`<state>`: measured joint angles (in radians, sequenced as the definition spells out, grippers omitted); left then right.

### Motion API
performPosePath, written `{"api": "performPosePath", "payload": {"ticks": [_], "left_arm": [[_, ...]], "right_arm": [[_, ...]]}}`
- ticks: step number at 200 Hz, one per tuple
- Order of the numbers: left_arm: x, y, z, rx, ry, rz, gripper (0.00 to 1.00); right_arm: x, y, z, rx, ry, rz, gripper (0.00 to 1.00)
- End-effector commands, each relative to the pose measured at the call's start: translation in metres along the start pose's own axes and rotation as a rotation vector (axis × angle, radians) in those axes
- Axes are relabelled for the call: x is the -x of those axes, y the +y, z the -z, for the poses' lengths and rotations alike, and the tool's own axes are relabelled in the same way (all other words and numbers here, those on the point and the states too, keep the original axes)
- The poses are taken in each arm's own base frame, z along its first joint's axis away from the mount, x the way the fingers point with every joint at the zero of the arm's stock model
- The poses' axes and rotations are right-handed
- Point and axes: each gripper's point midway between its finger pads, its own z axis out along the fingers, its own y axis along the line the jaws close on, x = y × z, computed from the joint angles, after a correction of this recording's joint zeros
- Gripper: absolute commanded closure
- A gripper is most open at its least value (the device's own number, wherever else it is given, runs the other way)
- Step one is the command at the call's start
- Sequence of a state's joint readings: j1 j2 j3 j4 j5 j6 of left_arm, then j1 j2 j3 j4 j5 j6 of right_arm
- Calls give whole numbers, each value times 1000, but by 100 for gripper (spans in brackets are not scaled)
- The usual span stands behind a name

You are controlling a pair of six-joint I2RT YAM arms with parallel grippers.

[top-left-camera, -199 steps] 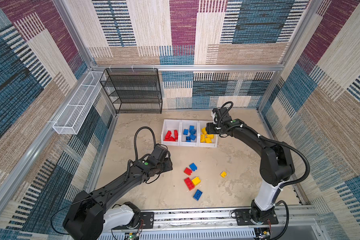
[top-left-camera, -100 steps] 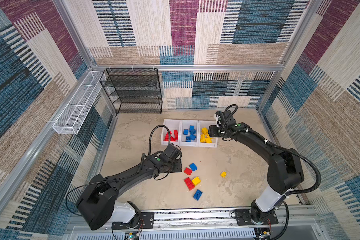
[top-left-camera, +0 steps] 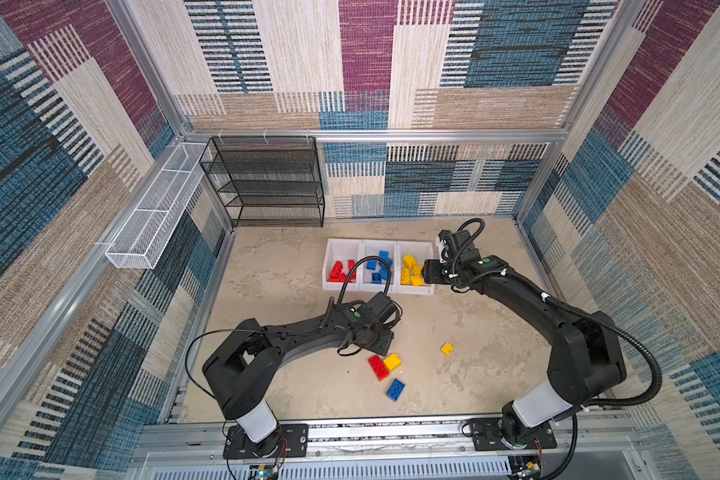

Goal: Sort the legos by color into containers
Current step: 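Lower the left gripper onto a red brick at the pile while the right withdraws, then carry the red brick with the left gripper into the nearest bin and release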

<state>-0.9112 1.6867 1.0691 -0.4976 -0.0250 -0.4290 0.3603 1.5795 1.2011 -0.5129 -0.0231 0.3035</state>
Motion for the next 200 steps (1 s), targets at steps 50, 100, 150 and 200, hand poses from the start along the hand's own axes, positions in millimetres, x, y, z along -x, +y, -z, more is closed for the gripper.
{"api": "performPosePath", "payload": {"ticks": [50, 100, 150, 200], "left_arm": [[-5, 16, -14, 139, 65, -151, 39], [-6, 15, -25, 146, 97, -182, 40], [-6, 18, -28, 165, 99, -177, 48], [-4, 21, -26, 178, 80, -168, 68]], "right_arm": [[3, -2, 10, -12, -36, -13, 33], [1, -3, 9, -11, -32, -19, 33], [1, -3, 10, -16, -33, -17, 33], [0, -3, 9, -14, -29, -20, 33]]}}
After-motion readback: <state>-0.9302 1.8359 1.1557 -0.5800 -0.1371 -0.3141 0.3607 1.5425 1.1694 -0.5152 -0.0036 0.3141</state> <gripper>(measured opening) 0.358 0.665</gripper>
